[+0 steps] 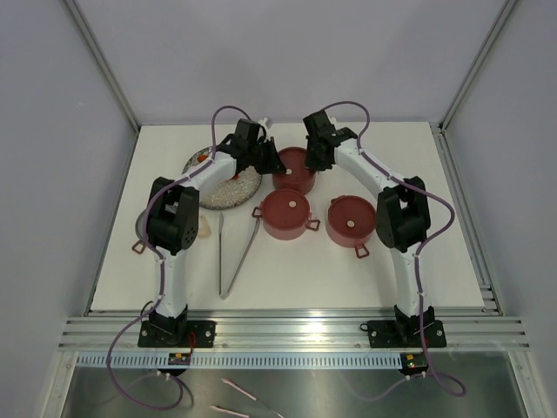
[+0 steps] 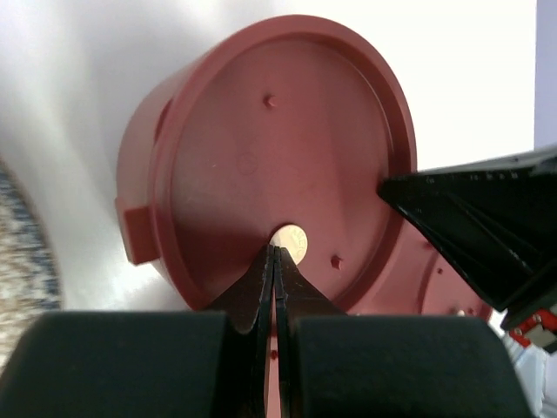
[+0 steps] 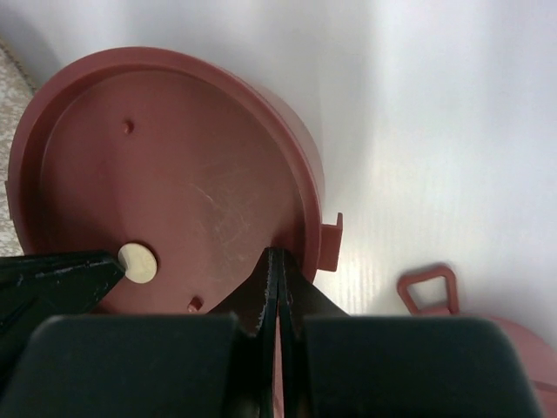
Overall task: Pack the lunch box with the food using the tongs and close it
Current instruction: Close the box lid on the packing box.
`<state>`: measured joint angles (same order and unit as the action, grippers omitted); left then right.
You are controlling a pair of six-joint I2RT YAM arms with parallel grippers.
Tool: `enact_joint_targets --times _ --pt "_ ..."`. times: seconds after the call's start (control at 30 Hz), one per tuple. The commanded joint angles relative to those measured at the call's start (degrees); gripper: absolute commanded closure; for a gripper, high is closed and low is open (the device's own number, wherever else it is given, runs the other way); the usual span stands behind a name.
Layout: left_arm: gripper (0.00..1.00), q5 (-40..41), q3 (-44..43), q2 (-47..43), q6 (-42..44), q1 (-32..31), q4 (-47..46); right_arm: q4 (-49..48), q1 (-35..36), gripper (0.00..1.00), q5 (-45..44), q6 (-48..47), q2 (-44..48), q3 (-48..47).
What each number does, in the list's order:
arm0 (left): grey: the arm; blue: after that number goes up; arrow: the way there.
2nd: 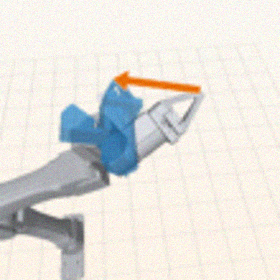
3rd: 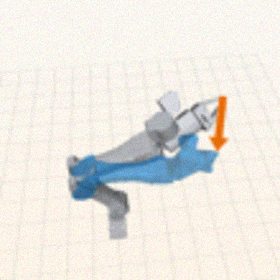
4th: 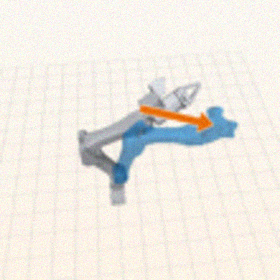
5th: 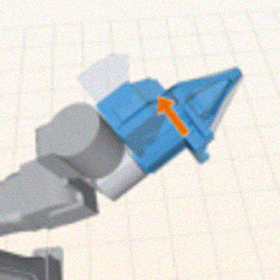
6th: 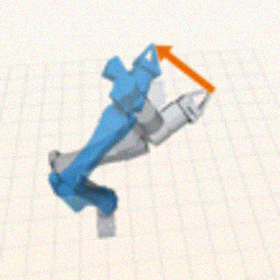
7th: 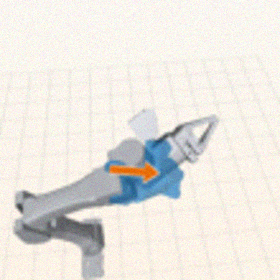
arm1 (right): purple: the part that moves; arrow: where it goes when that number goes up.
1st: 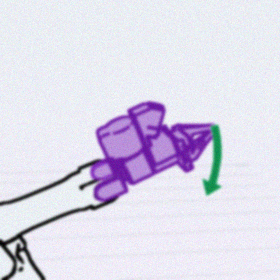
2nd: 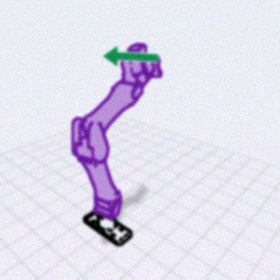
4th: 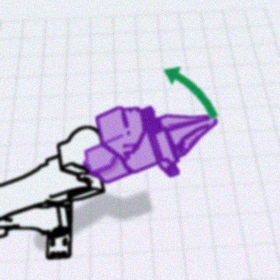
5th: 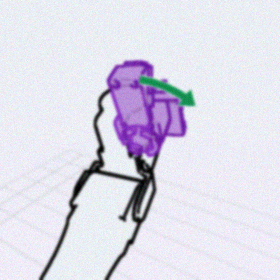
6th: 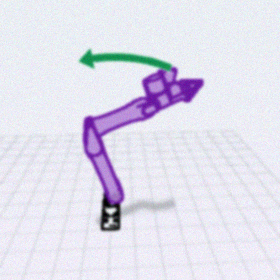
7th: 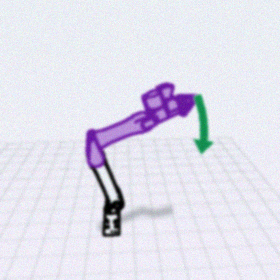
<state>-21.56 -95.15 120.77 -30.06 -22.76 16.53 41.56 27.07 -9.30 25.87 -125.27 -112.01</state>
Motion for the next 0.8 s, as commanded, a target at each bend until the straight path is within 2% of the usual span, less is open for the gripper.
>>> enact_joint_targets --times 0.0,0.33,0.47,0.5,0.53,0.7,0.77 --pt "1.00 -0.8 3.0 2.9 1.8 -1.9 9.5 6.4 -2.8 1.00 -5.8 -0.7 1.7 4.7" --pt "1.00 -2.3 -0.6 3.5 3.3 -4.9 12.1 8.2 -3.5 1.00 -6.8 -0.3 4.9 5.7" --pt "1.00 -2.6 -2.0 3.4 3.2 -5.2 12.5 7.9 -3.4 1.00 -6.3 -1.4 10.4 5.0" --pt "1.00 -2.6 -2.9 3.4 3.2 -5.2 12.9 7.8 -3.5 0.98 -7.3 -1.4 11.6 5.1" --pt "1.00 -2.5 -3.5 3.2 3.3 -5.3 13.2 7.0 -3.5 0.92 -8.3 -1.5 12.8 5.8" --pt "1.00 -2.3 -7.9 0.6 4.3 -5.6 14.9 6.3 -4.7 0.74 -11.4 -1.3 20.5 9.3" --pt "1.00 -2.3 -9.0 -0.4 4.7 -5.7 15.5 6.4 -5.3 0.64 -11.6 -0.7 23.8 11.6"
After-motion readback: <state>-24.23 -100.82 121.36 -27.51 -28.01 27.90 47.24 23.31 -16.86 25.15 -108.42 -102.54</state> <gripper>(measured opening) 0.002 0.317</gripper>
